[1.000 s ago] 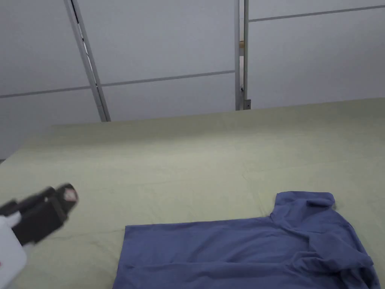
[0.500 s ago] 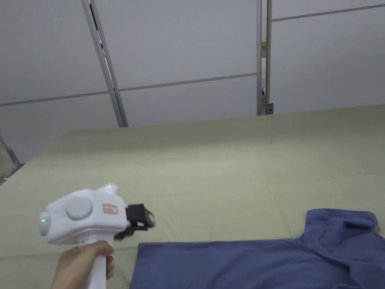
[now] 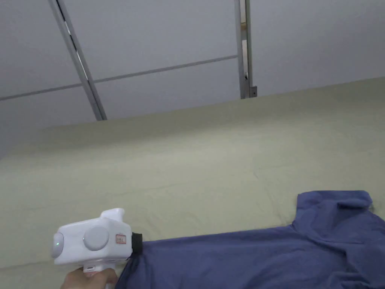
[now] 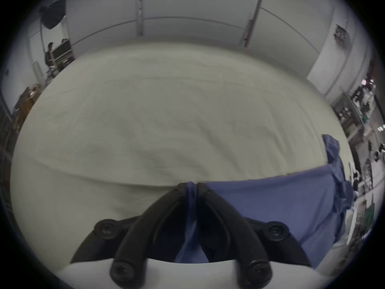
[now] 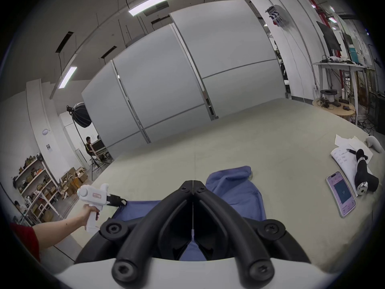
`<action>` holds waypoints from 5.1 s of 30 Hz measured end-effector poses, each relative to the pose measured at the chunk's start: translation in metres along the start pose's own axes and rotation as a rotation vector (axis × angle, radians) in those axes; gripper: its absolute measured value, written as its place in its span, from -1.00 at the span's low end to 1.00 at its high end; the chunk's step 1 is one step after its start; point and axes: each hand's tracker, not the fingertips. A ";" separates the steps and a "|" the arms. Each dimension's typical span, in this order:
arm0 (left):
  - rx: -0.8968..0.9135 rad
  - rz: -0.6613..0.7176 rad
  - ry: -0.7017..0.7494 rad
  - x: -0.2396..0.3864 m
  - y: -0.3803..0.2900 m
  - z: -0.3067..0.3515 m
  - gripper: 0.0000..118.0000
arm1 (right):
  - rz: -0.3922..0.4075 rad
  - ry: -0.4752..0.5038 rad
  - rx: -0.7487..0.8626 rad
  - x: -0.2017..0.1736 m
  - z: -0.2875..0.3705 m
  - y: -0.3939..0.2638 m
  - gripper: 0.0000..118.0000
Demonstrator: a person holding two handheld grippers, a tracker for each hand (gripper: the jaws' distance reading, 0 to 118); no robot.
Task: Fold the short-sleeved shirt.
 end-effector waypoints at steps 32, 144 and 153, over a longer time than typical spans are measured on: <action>0.135 0.029 -0.058 -0.006 -0.010 0.030 -0.86 | 0.340 -0.213 -0.664 0.074 -0.296 -0.003 0.38; -0.189 0.501 -0.331 -0.173 -0.112 0.215 -0.87 | 0.352 0.065 0.044 -0.100 0.061 0.030 -0.96; -0.185 0.486 -0.191 -0.130 -0.137 0.218 -0.87 | 0.318 0.100 0.013 -0.099 0.052 0.023 -0.96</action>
